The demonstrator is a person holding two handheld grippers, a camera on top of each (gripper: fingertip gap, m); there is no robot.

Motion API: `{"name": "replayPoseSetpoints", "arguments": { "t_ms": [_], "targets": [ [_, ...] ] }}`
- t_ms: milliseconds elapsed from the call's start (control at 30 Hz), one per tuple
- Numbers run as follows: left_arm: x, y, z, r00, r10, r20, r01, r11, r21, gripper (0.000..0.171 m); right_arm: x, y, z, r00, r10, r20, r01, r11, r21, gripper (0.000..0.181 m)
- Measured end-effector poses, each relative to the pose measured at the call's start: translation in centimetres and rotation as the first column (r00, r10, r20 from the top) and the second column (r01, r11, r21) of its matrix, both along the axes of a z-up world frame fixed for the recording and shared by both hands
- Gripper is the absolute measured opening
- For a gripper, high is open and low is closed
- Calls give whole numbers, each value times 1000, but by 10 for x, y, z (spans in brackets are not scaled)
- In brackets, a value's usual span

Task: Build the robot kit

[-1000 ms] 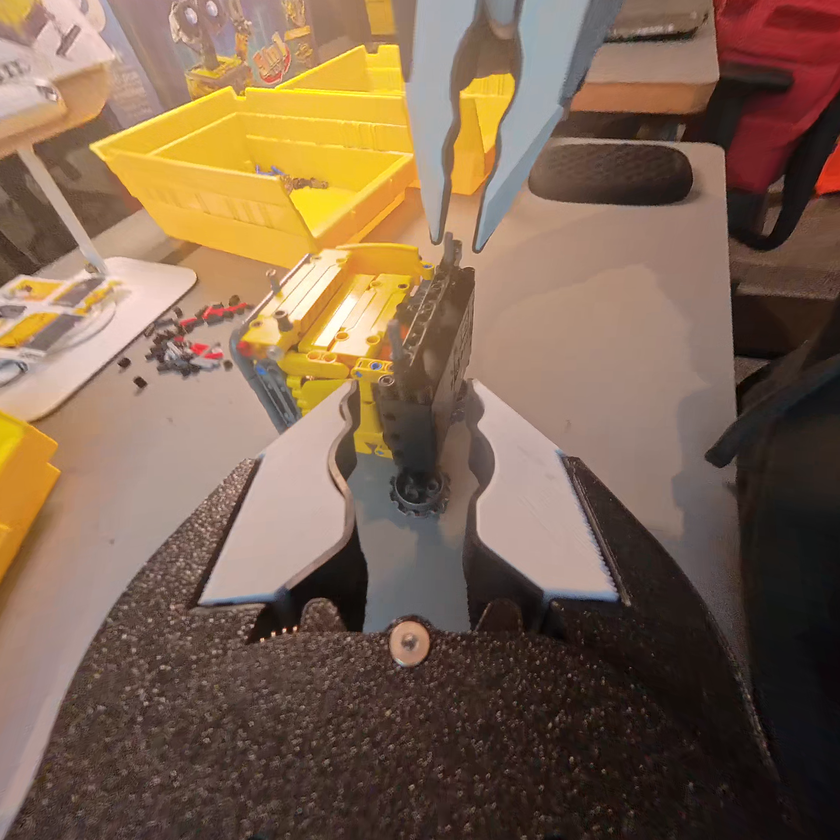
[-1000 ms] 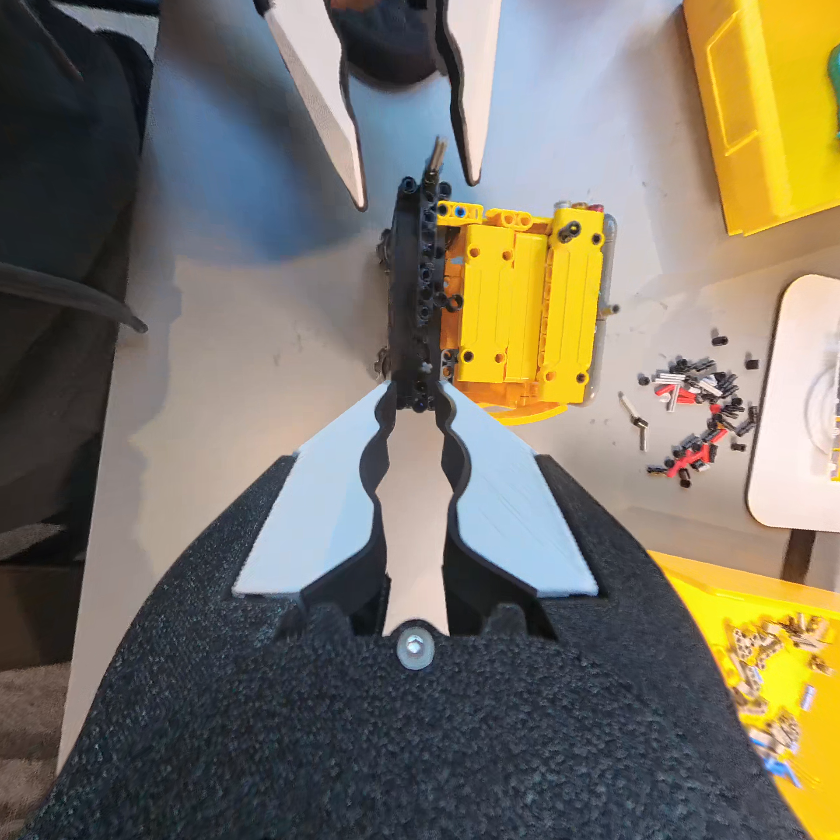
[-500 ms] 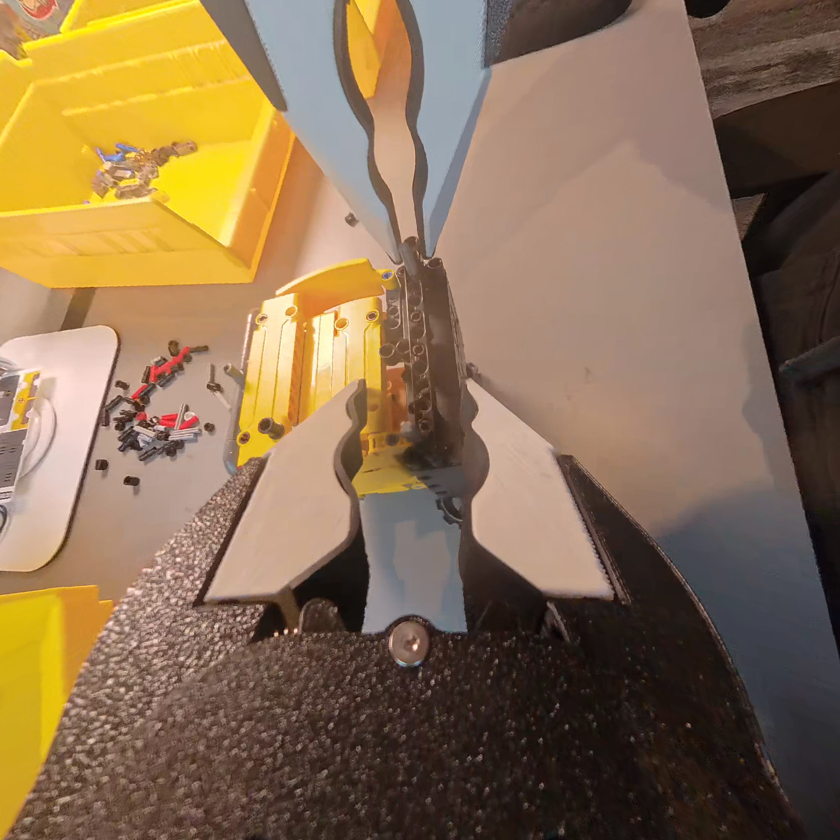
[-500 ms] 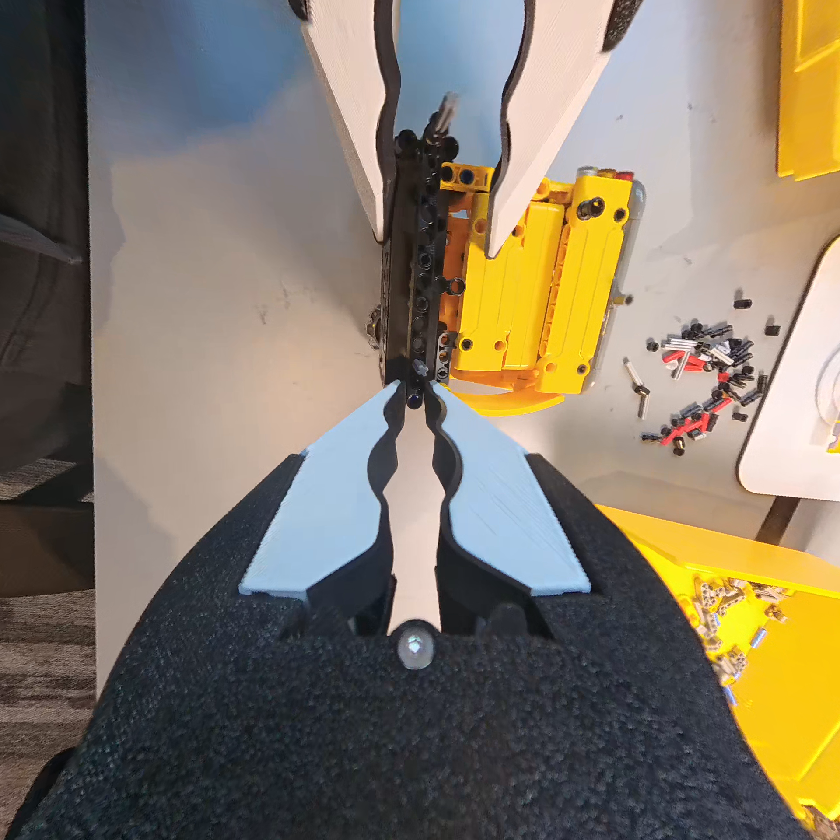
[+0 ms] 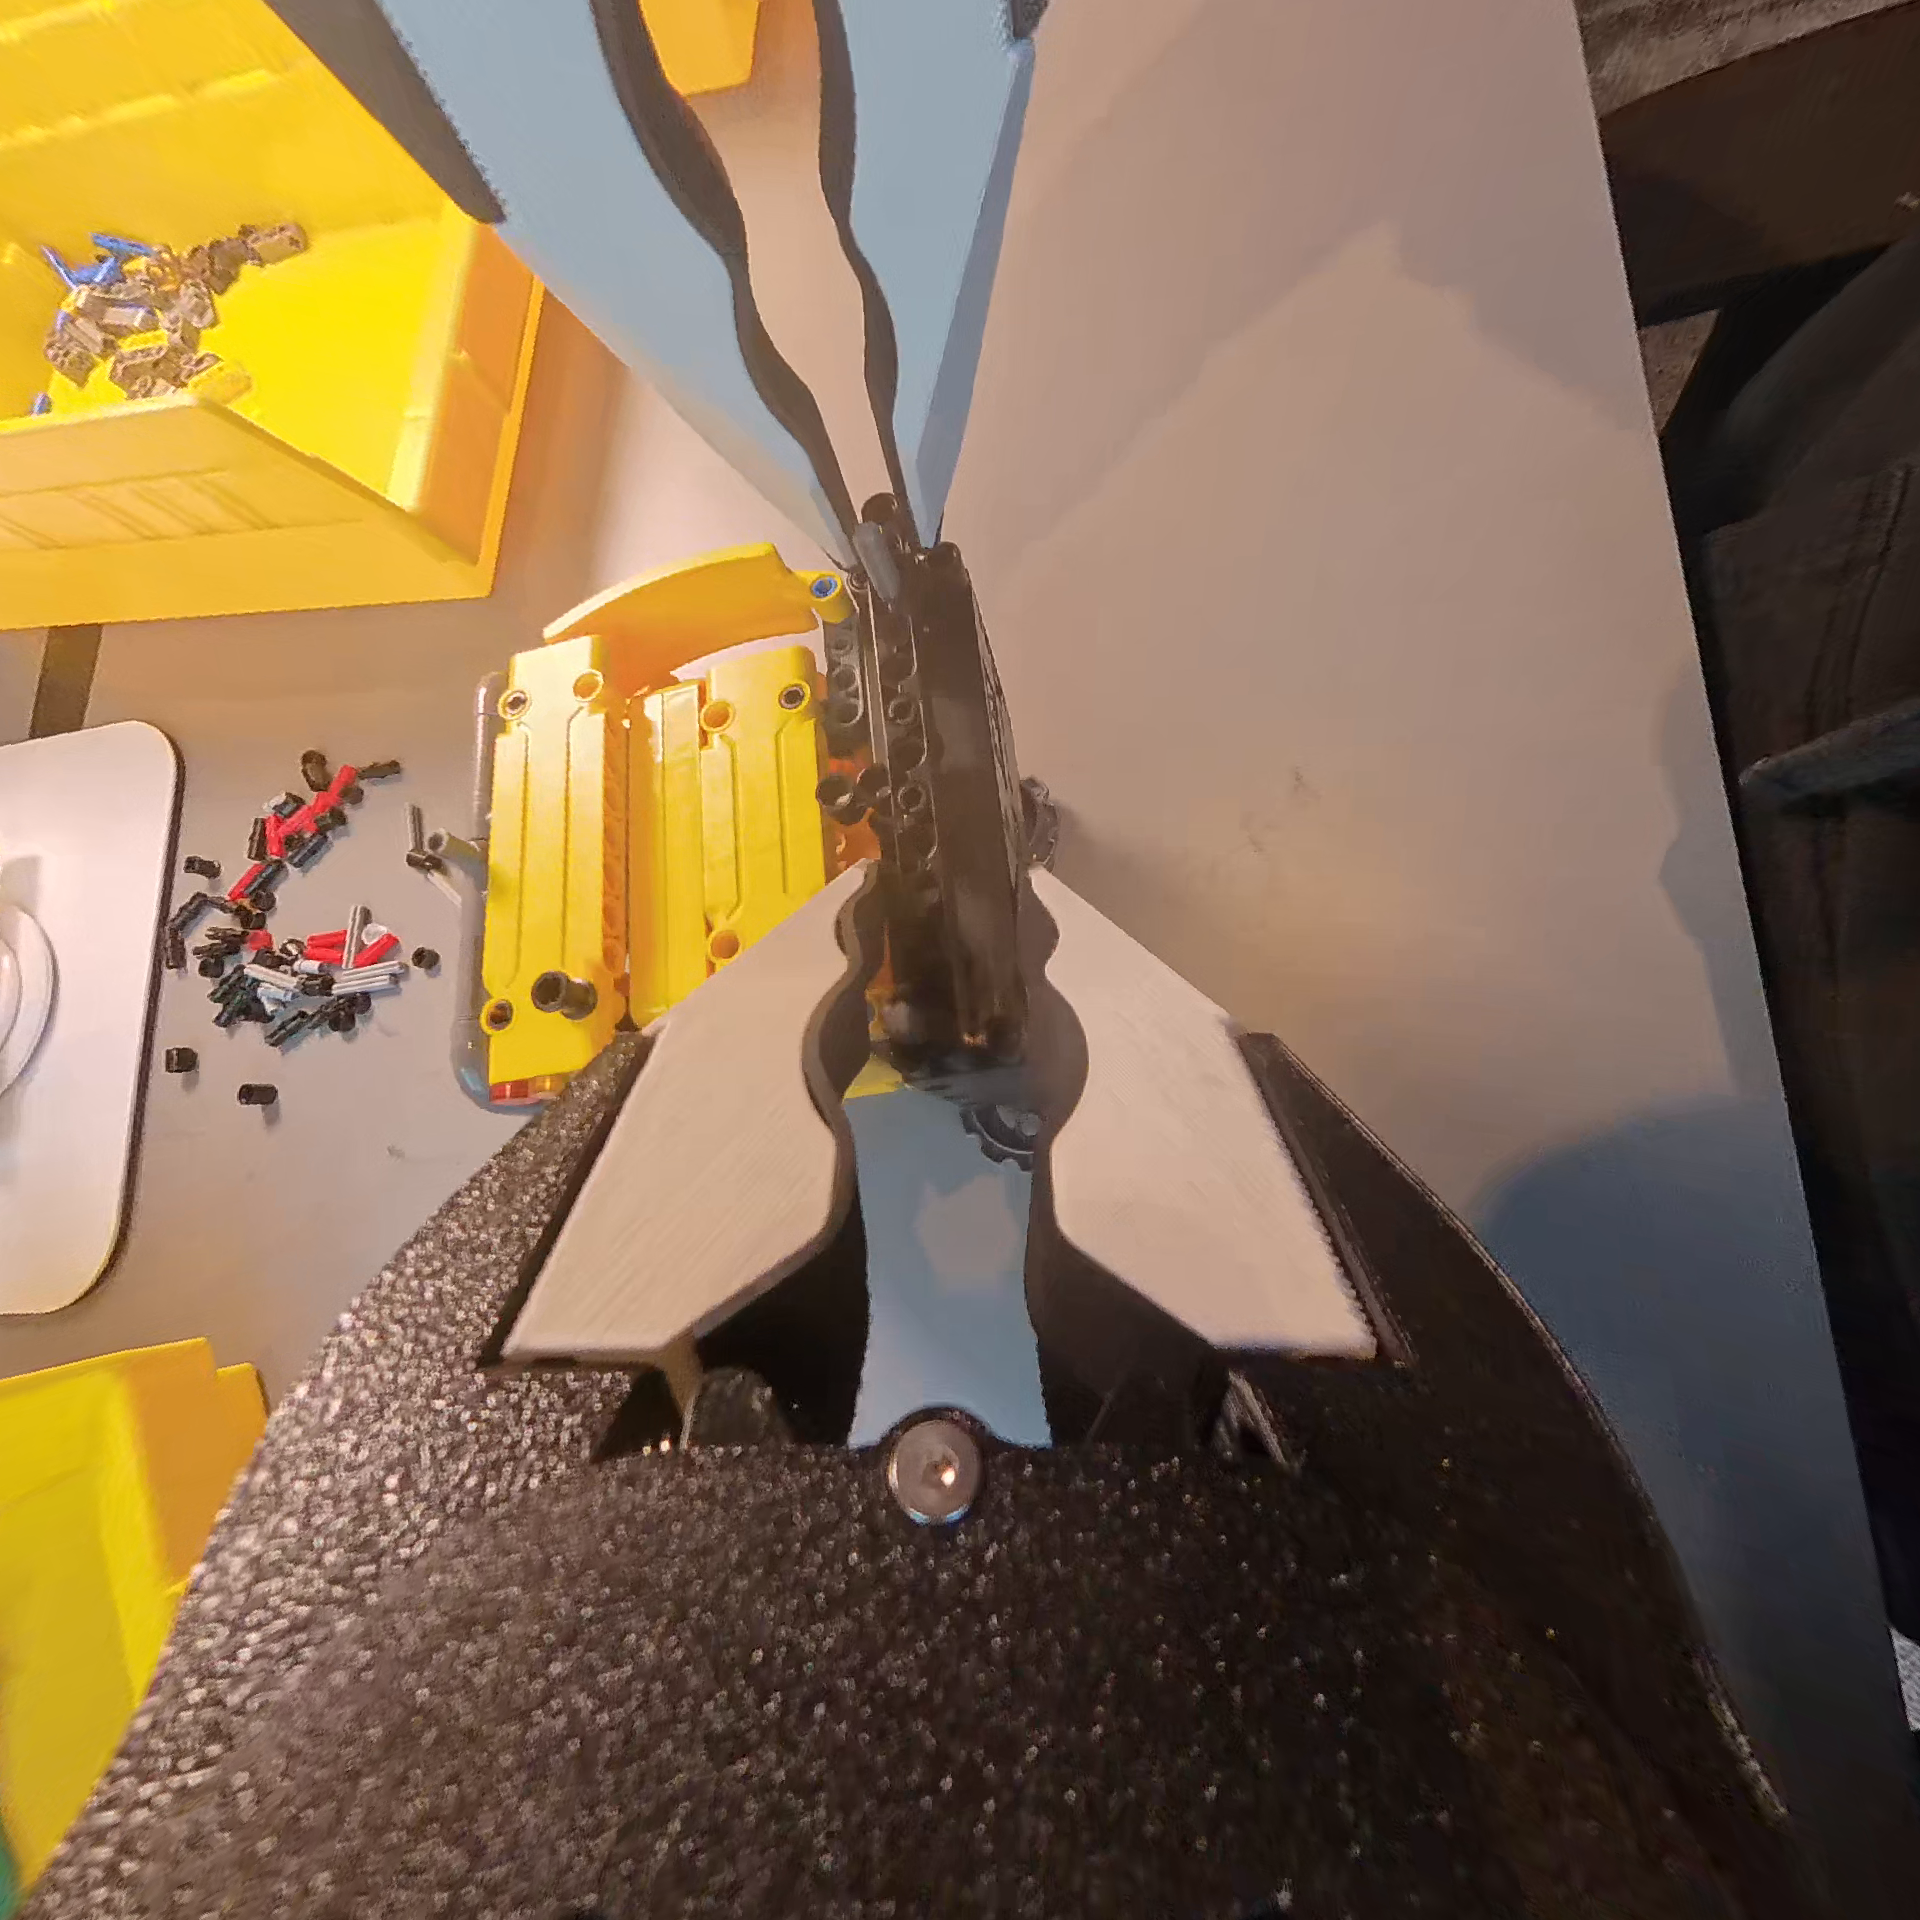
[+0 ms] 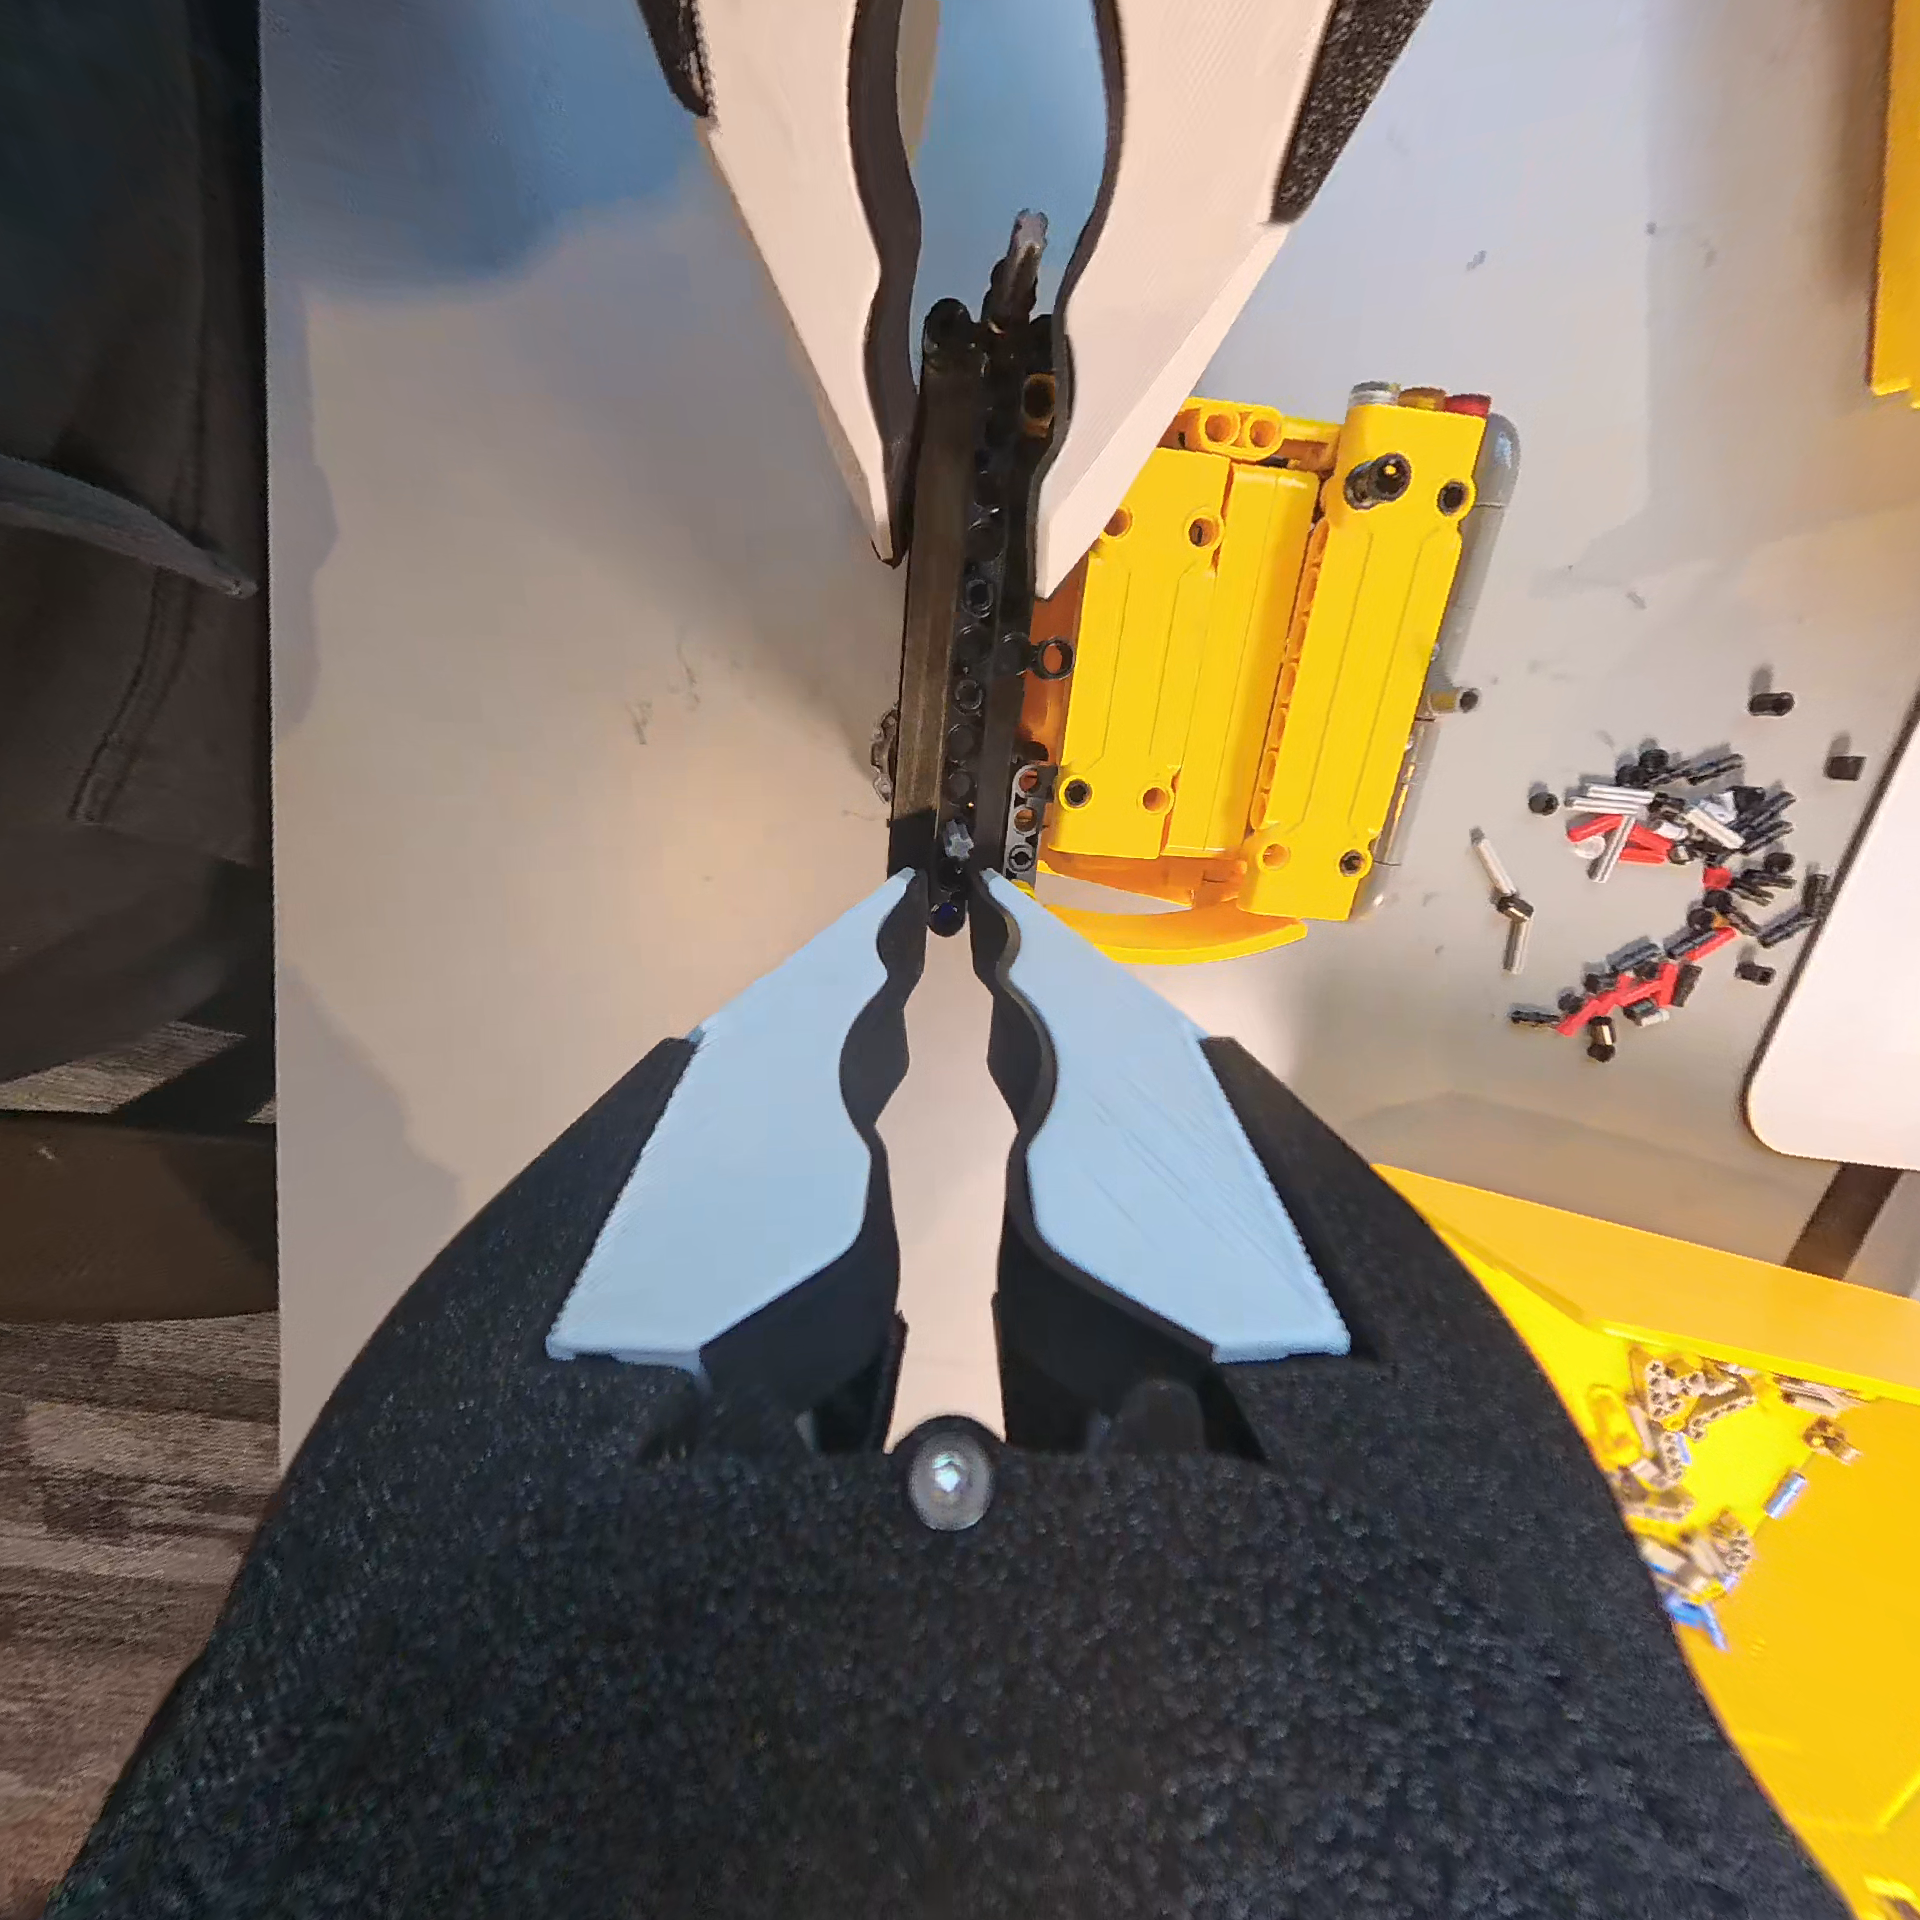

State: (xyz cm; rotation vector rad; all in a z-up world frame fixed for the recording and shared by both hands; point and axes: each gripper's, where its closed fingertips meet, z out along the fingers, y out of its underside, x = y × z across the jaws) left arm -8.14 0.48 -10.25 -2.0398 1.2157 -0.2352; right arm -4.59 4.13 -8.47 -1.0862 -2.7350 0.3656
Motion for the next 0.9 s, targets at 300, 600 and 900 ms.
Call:
{"name": "replayPoseSetpoints", "arguments": {
  "t_ms": [300,600,900],
  "targets": [
    [1,4,1,1000,-17,26,18,999,-27,23,3,7,-2,998,-67,16,67,998,0,6],
    [0,2,0,995,-21,95,21,1000,0,21,3,1,-3,987,-97,125,110,989,-97,6],
    [-3,-1,-3,992,5,123,-7,1000,14,21,1,-11,-4,995,-80,66,82,996,-27,6]
  ]
}}
